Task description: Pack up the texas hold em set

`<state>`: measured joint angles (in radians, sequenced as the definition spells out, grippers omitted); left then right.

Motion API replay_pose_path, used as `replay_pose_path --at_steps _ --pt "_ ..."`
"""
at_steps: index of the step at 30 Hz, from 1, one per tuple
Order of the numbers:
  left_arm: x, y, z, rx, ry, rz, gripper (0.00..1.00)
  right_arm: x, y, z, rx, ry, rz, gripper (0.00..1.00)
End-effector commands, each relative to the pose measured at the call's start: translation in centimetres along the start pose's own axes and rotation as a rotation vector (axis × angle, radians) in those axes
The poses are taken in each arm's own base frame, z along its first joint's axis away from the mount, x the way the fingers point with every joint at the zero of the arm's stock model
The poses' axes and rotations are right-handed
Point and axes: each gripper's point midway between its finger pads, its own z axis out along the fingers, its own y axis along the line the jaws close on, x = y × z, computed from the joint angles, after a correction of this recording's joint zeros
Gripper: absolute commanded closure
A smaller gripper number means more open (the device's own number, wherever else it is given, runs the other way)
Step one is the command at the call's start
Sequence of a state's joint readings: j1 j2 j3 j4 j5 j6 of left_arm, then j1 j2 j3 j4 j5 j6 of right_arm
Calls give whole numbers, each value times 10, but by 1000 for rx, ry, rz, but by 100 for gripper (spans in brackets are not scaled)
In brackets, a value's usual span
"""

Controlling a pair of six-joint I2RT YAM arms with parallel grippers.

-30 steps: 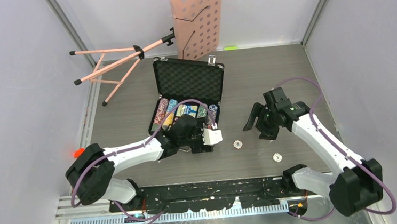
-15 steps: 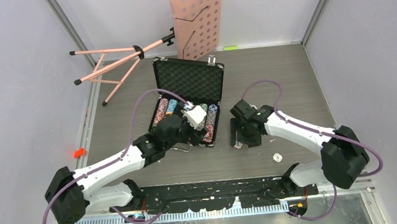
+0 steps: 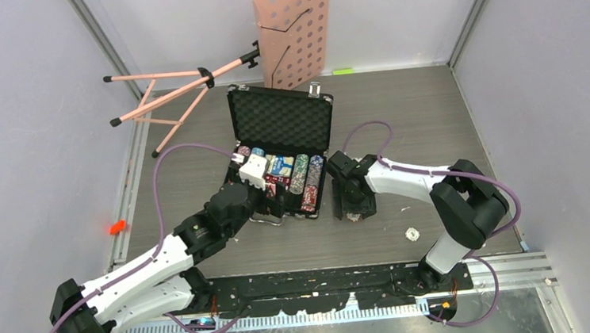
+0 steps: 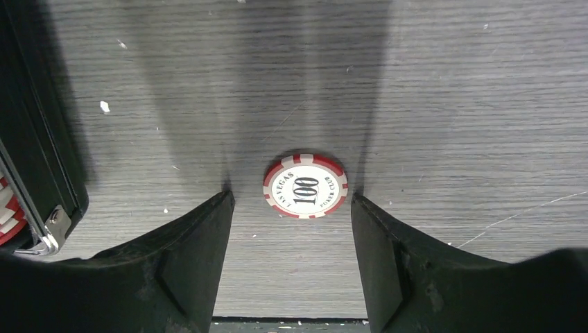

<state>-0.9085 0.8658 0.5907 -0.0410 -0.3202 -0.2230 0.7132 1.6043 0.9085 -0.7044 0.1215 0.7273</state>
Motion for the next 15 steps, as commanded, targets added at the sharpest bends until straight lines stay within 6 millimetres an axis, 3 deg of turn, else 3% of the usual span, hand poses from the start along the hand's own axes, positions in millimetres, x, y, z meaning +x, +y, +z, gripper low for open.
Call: replay_pose_path --at_steps 1,8,15 --pt "2 6 -4 -38 1 -63 0 -14 5 10 6 -44 -13 32" --pt "-1 5 -5 -28 -21 -72 0 -16 -10 20 56 -38 13 38" --pt "2 4 1 -34 -16 -97 0 -14 -21 24 107 -30 -22 51"
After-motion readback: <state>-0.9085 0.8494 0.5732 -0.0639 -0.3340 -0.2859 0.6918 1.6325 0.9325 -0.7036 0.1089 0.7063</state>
